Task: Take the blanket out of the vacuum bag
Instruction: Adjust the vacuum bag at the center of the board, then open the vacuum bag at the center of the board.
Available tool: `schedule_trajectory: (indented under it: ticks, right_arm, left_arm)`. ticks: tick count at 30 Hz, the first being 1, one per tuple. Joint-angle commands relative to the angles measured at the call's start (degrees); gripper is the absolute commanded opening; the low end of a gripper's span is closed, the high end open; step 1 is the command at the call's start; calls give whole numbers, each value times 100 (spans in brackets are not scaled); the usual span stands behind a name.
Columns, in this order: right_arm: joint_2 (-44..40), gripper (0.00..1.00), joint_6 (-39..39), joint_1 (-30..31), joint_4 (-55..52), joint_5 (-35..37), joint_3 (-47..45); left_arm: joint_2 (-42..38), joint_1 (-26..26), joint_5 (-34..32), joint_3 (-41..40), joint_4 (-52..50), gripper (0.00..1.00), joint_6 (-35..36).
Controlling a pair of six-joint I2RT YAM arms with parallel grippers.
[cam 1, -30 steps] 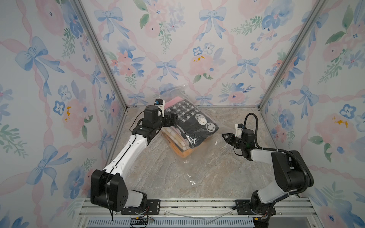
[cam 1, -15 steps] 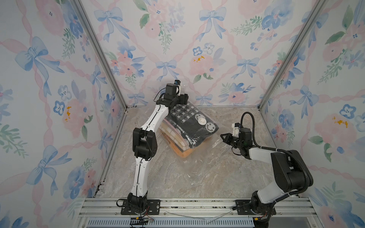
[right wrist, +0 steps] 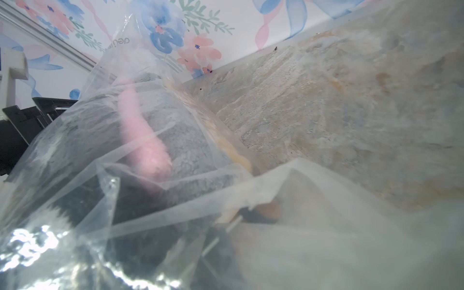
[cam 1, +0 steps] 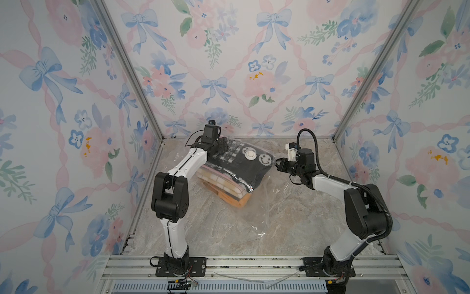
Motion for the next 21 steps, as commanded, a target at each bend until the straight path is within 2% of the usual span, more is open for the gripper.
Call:
schedule_trajectory:
  ticks: [1, 7, 10, 15, 18, 21]
  right_arm:
    - [234, 0, 5, 97, -70, -454, 348]
    - [208, 0, 24, 116, -240, -504, 549]
    - [-1, 0, -12, 70, -453, -530, 486]
    - [-522, 0, -94, -34, -1110, -634, 534]
    - [-856, 0, -168, -52, -1550, -721, 628]
    - [-1057, 0, -256, -52, -2044, -885, 771]
  left_arm:
    - [-258, 185, -204, -688, -623, 87, -1]
    - [-781, 229, -65, -694, -615, 87, 68]
    - [-1218, 16, -85, -832, -390, 88, 352]
    - [-1924, -709, -351, -1062, -313, 88, 765]
    - [-2364, -1200, -156, -1359, -297, 87, 775]
    - [-2727, -1998, -182, -1658, -297, 85, 966]
